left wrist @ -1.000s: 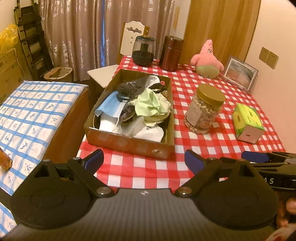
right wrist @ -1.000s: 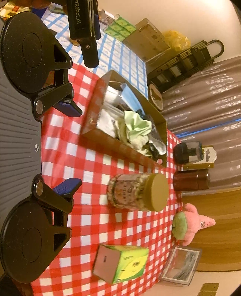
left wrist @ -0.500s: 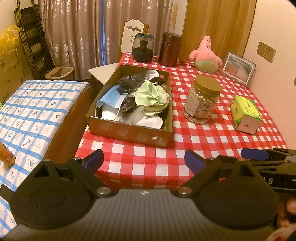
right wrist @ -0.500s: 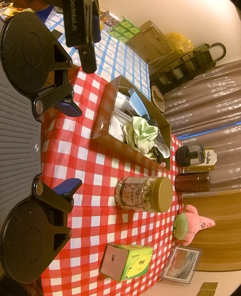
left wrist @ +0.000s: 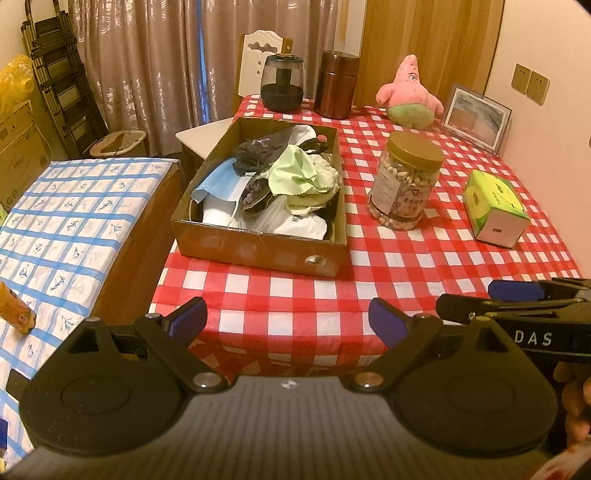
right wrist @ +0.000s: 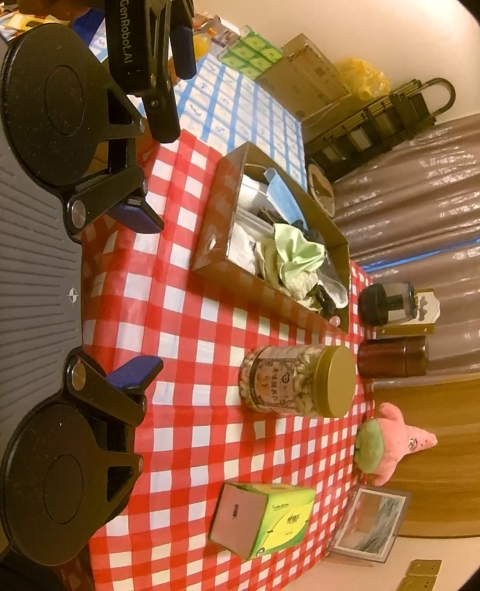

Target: Organize soft objects

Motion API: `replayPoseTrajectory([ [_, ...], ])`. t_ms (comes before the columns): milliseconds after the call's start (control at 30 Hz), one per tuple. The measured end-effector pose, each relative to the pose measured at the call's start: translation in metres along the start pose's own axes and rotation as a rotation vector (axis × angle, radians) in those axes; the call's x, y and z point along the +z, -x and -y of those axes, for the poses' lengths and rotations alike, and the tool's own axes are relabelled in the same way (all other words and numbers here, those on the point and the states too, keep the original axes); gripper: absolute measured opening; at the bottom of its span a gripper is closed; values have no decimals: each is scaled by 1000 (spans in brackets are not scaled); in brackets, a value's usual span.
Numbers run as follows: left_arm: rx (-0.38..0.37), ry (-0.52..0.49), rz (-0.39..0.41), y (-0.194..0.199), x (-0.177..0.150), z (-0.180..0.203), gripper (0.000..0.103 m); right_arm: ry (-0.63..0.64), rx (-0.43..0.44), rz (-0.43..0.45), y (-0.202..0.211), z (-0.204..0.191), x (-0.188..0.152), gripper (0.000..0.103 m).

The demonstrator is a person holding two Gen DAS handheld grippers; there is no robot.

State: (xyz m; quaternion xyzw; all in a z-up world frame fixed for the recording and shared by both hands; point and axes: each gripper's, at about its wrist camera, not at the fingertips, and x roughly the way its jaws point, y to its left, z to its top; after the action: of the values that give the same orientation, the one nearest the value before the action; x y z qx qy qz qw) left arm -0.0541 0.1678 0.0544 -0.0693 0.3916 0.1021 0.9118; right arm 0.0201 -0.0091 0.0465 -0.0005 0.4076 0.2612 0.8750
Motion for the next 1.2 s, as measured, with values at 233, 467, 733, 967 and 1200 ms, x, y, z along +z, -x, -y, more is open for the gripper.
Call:
replayPoseTrajectory([
  [233,7,0,-9,-2,-2,-1,93,0,0,1,1,0,0,73],
  [467,18,4,-18,-7,-4,-2,93,3,2,-1,2,-1,0,73],
  [733,21,4,-19,-10,-6,-3,93,1,3,-4,2,-2,-1,73],
  [967,27,6,-21,-11,-6,-3,93,1,3,-3,2,-2,-1,73],
  [1200,24,5,-20,-11,-6,-3,93,1,3,-3,2,-2,0,73],
])
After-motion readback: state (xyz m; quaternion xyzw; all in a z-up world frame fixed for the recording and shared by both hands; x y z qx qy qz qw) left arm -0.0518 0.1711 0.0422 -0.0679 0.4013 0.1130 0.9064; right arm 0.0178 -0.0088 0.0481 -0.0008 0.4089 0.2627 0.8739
